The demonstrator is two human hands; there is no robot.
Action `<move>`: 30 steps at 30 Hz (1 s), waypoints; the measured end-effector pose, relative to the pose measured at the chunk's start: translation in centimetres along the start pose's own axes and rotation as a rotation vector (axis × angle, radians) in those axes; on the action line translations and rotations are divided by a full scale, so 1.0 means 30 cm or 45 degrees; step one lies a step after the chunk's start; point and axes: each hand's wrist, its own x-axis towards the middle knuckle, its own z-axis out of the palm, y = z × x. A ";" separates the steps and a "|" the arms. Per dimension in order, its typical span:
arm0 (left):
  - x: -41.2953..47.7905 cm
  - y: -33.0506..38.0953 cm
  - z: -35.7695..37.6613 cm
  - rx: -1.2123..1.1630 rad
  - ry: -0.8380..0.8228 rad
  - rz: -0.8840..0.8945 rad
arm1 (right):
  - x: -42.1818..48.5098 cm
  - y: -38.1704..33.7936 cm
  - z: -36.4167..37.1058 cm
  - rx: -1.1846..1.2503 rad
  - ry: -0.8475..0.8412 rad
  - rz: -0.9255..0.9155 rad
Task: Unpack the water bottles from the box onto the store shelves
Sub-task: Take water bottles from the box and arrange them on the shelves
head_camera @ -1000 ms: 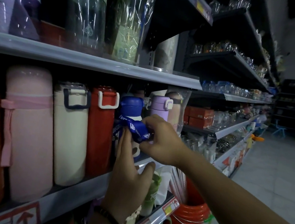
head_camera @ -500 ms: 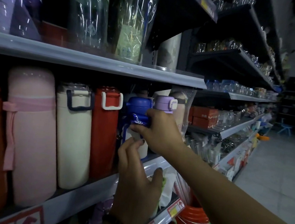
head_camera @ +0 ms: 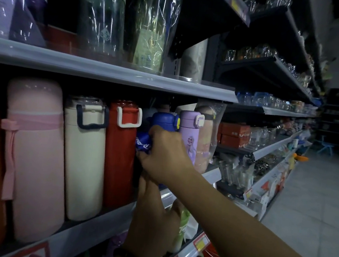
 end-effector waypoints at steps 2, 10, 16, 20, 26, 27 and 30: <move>0.003 -0.010 0.004 -0.056 -0.001 -0.034 | 0.001 -0.008 0.002 0.060 -0.013 -0.062; -0.005 -0.012 0.023 0.068 0.052 0.051 | -0.017 -0.008 0.009 -0.132 0.000 -0.072; -0.009 -0.032 0.029 0.133 0.044 0.033 | -0.038 0.013 0.042 0.075 0.144 -0.063; -0.017 -0.010 0.019 0.119 -0.003 0.055 | -0.045 0.077 0.007 0.318 0.374 0.204; -0.005 -0.006 0.007 0.038 -0.026 0.057 | -0.017 0.182 -0.030 0.555 0.385 0.517; 0.001 -0.009 0.007 0.030 -0.029 0.057 | -0.009 0.186 -0.037 0.584 0.383 0.544; 0.011 -0.014 0.003 0.007 -0.042 0.040 | 0.031 0.182 -0.038 0.581 0.328 0.588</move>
